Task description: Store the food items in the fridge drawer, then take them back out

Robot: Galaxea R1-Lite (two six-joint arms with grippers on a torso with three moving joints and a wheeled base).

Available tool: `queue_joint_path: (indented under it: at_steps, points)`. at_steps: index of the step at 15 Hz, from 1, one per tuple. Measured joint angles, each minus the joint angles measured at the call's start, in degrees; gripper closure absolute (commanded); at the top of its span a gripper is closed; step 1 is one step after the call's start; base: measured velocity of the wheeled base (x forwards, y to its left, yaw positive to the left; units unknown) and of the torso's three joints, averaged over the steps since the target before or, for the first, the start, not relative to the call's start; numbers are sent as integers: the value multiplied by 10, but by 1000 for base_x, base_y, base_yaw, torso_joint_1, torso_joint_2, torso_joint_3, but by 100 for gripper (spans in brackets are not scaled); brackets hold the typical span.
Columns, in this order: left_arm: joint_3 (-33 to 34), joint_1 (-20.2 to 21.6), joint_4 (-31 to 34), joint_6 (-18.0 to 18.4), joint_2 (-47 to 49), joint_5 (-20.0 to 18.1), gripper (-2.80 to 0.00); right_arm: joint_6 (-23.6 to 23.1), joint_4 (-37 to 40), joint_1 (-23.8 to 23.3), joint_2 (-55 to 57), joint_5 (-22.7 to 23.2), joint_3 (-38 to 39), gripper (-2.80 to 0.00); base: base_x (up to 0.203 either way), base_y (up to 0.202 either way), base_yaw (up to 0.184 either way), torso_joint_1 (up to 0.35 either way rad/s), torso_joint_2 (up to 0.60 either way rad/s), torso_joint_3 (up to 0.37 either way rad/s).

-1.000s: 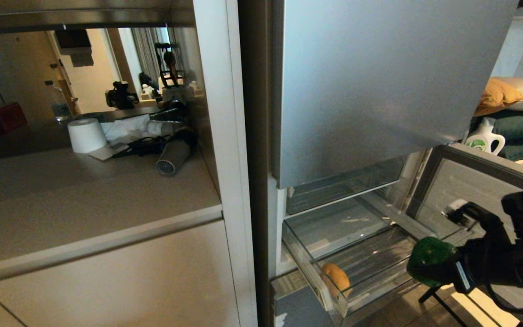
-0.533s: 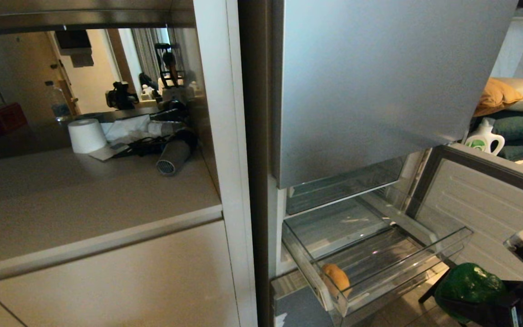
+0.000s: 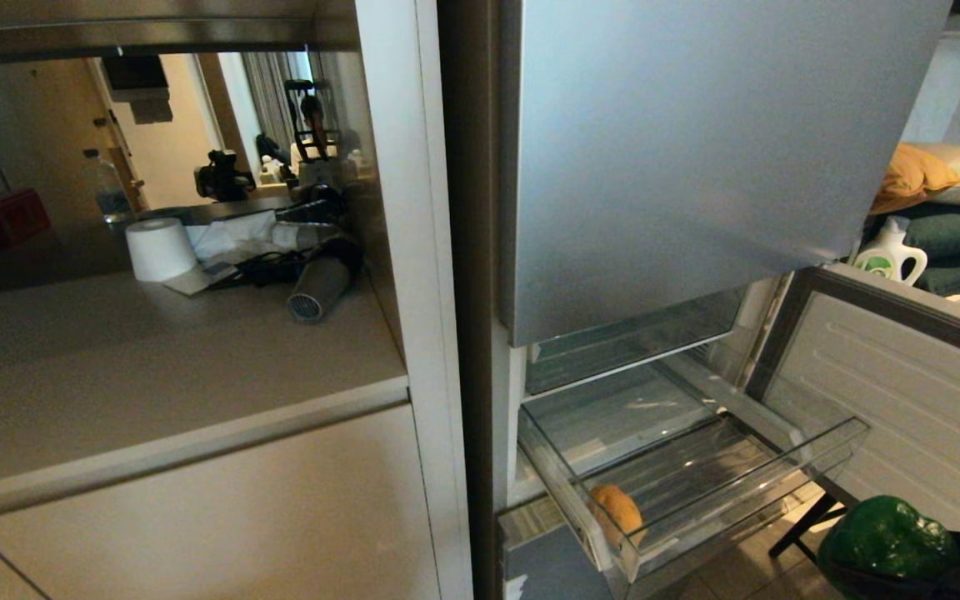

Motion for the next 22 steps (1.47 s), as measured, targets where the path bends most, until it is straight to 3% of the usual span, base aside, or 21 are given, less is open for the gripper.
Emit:
queue_joint_path:
  at_steps: [6, 15, 19, 22]
  points:
    - [0, 0, 0, 0, 0, 0, 0, -2, 8, 9, -8, 3, 2, 0, -1, -5, 145, 2, 3, 4]
    - [0, 0, 0, 0, 0, 0, 0, -5, 25, 67, -13, 15, 4, 0, -1, -11, 174, 1, 2, 0]
    - [0, 0, 0, 0, 0, 0, 0, -37, -1, 76, -5, 112, -19, 0, 1, -4, 86, 1, 1, 4]
    - [0, 0, 0, 0, 0, 0, 0, -44, -7, 91, 30, 190, -83, 0, 0, 0, 0, 0, 0, 0]
